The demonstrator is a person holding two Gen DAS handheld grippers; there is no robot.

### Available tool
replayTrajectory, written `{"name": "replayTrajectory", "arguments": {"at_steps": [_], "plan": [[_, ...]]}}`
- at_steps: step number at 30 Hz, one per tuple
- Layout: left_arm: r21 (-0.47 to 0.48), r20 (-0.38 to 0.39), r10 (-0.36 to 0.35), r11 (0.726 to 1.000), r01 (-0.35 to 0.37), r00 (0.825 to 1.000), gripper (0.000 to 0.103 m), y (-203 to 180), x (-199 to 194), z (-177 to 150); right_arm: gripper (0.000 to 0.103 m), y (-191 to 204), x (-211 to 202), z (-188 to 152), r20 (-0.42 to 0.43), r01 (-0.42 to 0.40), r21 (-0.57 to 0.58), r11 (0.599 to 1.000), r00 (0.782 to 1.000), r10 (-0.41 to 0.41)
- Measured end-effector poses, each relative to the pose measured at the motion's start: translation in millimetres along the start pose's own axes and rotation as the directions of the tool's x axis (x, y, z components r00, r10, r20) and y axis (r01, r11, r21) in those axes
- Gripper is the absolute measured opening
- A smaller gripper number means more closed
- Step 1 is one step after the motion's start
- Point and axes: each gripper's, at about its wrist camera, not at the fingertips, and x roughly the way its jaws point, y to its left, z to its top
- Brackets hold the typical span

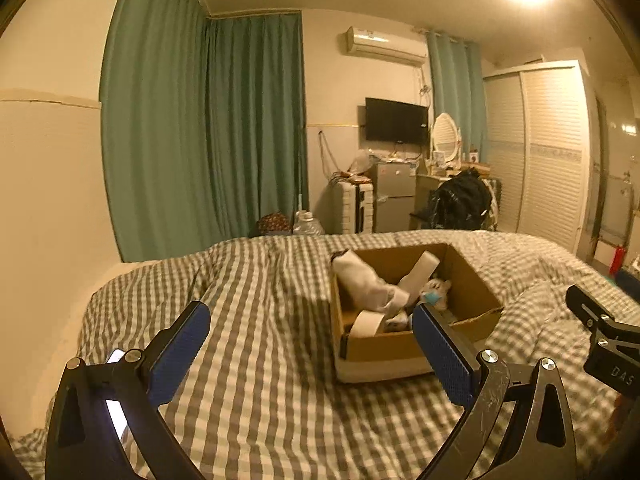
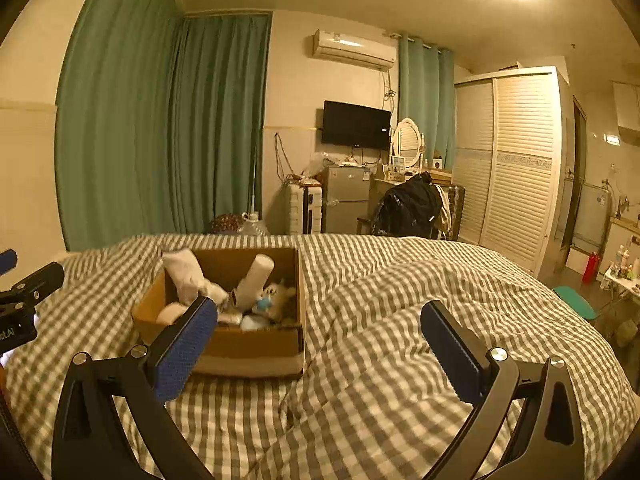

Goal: Organize objects

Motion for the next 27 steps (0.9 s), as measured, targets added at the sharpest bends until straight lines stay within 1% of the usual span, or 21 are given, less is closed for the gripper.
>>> {"name": "replayTrajectory", "arguments": {"at_steps": [3,9,12,18,27], "plan": [[0.004,-0.004,0.013,1.0,-0.013,1.0,0.103,0,4,-6,0.102,5,4,-3,0.0,-0.002,-0.014,1.0,1.0,0.002],[0.002,-0.039,0.013,1.0,-0.013,0.999,0.103,2,11,-14,0.102,9,3,-10,0.012,0.005,-0.03,1.0,1.0,-0.004],[-0.01,-0.035,0.0,1.0,-0.001,0.999,0.103,4,8,-14,0.102,10,2,-14,0.015,0.009,-0.036,0.999,1.0,-0.008],[0.002,-0.025,0.005,1.0,-0.005,1.0,0.103,3,5,-14,0.102,14,3,-15,0.017,0.018,-0.055,0.998,1.0,-0.017],[-0.013,-0.042,0.001,1.0,-0.001,0.999,0.103,7,7,-16,0.102,13,6,-17,0.005,0.018,-0.056,0.998,1.0,-0.018]]}}
